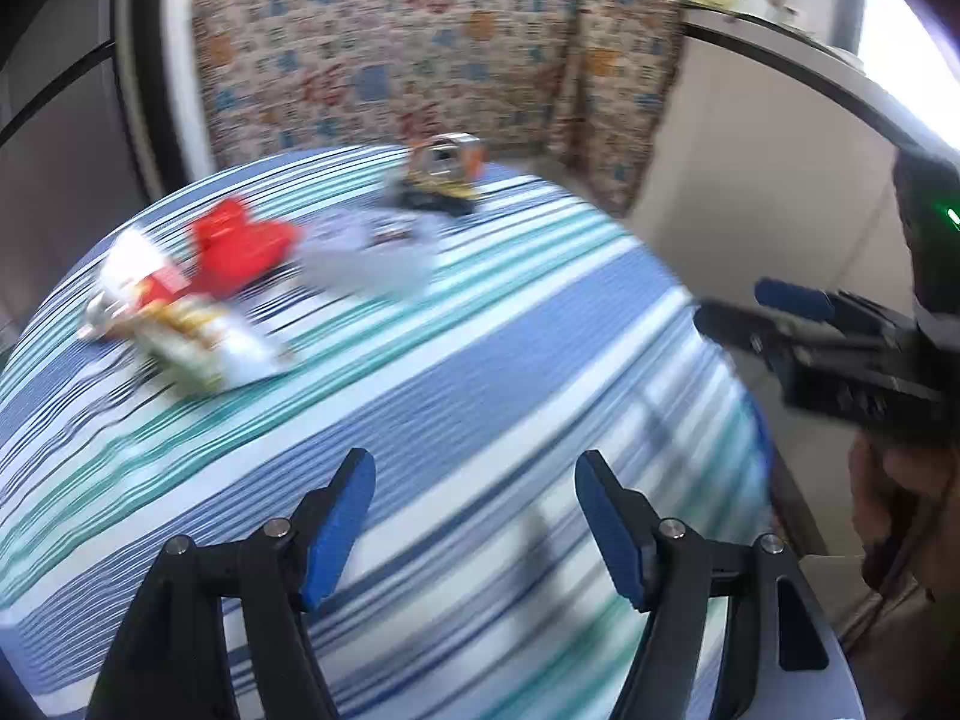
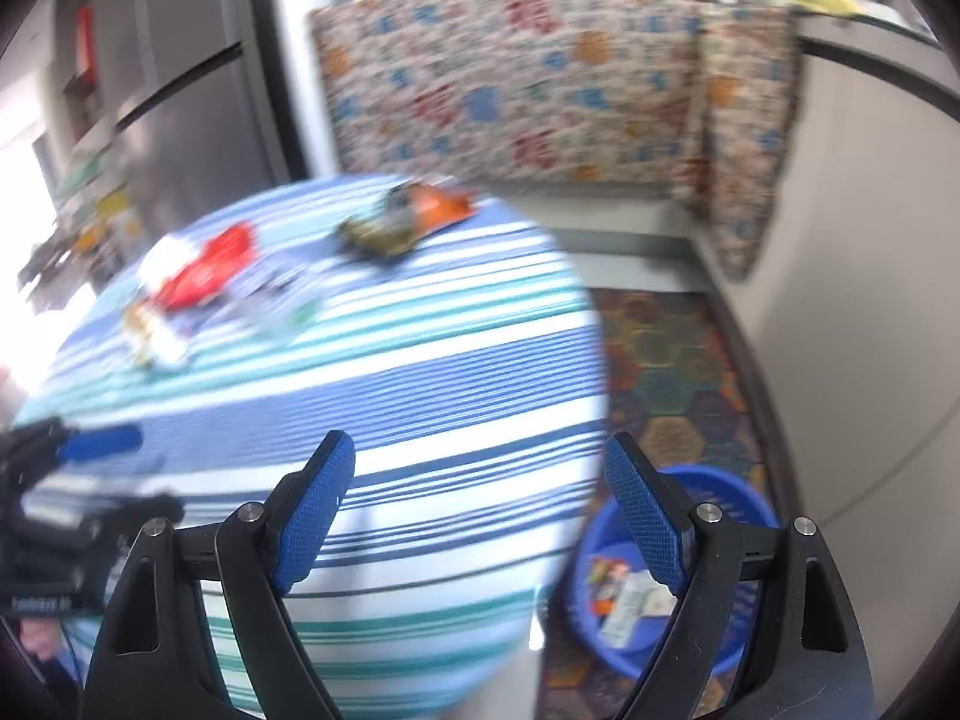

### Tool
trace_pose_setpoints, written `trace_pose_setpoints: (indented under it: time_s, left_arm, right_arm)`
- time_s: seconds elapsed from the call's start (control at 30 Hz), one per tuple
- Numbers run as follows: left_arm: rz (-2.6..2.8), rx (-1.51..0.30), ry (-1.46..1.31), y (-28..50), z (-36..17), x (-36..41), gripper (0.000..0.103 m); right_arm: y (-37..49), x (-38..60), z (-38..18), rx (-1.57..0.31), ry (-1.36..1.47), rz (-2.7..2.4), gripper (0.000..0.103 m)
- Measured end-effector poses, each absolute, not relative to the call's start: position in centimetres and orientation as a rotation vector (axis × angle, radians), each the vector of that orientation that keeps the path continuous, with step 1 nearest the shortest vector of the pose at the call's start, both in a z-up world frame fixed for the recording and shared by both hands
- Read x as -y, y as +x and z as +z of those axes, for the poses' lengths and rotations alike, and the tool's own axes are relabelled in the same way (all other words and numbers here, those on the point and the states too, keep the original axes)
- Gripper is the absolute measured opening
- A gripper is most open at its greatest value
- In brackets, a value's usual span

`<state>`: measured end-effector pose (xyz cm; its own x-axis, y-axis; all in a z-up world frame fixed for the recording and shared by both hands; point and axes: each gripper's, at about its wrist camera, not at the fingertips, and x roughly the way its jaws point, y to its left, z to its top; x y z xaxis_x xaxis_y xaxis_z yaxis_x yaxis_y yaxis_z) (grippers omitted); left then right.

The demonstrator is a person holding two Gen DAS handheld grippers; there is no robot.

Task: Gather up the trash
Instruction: 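Move both tools back over the table, then grasp the yellow-green chip bag with left tool while right tool approaches the clear plastic box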

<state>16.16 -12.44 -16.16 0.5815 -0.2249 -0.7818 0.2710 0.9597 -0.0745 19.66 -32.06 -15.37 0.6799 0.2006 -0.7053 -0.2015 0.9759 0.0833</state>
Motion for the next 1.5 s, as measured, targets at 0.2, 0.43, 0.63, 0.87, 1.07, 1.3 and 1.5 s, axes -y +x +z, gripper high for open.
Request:
trace_pose_setpoints:
  time_s: [0.2,0.43,0.63,0.87,1.07,1.3,1.5]
  left_arm:
    - [-0.135,-0.922,0.016,16.5,-17.6,5.4,0.071]
    - [-0.096,-0.921,-0.01,17.8,-18.3,3.5,0.077]
    - [-0.045,-0.913,-0.084,22.9,-18.4,4.3,0.079]
    - [0.007,-0.909,-0.123,26.2,-18.4,3.5,0.069]
    - [-0.209,-0.912,-0.009,22.9,-18.1,1.1,0.047]
    - [-0.314,-0.996,0.082,20.1,-17.4,-2.0,0.065]
    - [-0.266,-0.976,0.015,20.8,-18.1,-2.0,0.072]
  right_arm:
    - [20.2,24.5,-18.6,-0.887,-0.127,0.33,0.086]
    - [21.0,23.4,-19.4,-0.908,-0.115,0.316,0.099]
    - [21.8,23.0,-19.5,-0.915,-0.12,0.317,0.101]
    - [21.9,23.1,-19.5,-0.917,-0.118,0.325,0.102]
    - [21.9,23.0,-19.5,-0.919,-0.119,0.327,0.102]
    - [22.0,23.0,-19.5,-0.934,-0.121,0.33,0.102]
    - [23.9,22.9,-19.5,-0.946,-0.158,0.398,0.102]
